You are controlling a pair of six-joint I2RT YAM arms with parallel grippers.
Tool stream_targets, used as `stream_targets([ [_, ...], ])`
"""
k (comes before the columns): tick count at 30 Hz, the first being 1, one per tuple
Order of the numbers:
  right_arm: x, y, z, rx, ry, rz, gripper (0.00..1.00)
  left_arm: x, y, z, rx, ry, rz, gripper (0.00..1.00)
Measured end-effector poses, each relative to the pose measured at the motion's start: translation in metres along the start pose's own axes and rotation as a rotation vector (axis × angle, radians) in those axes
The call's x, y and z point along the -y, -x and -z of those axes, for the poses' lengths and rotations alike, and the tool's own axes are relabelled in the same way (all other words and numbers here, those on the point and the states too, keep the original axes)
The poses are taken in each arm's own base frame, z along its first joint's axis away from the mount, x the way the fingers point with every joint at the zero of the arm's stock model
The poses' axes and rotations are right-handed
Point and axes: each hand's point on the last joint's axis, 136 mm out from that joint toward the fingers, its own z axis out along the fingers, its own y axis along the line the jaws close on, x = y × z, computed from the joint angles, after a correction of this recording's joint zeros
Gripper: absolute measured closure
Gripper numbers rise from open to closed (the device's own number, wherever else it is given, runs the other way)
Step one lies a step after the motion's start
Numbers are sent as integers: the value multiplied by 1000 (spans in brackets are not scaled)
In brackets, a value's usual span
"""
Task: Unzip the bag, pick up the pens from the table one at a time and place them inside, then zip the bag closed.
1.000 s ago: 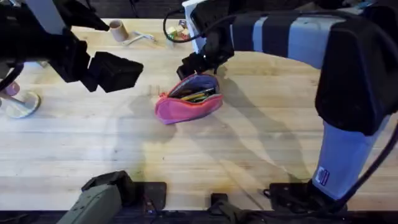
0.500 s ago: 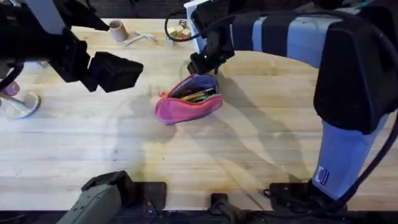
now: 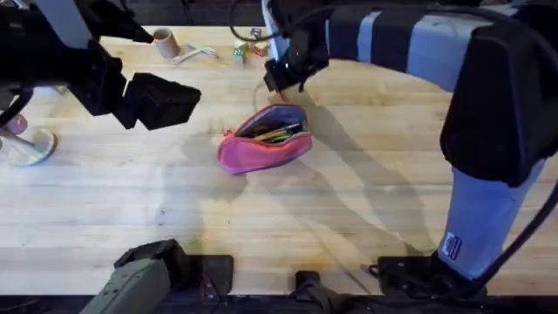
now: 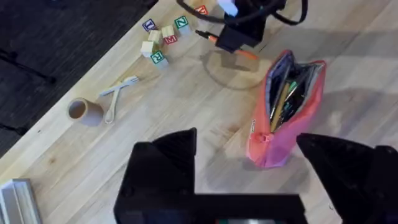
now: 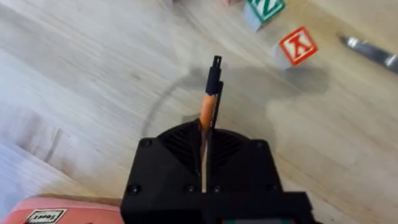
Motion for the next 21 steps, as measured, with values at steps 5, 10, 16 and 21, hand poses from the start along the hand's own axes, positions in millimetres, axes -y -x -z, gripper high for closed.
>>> stream_targets([
  [5,6,30,18,71,-7,16,970,0,0,0,0,0,0,2],
  [10,10,46,46,126,-17,67,970,0,0,0,0,0,0,1],
  [16,9,48,107,142,-30,249,970,0,0,0,-2,2,0,2],
  [21,6,38,140,123,-33,400,970,-4,-4,0,-25,21,-1,1],
])
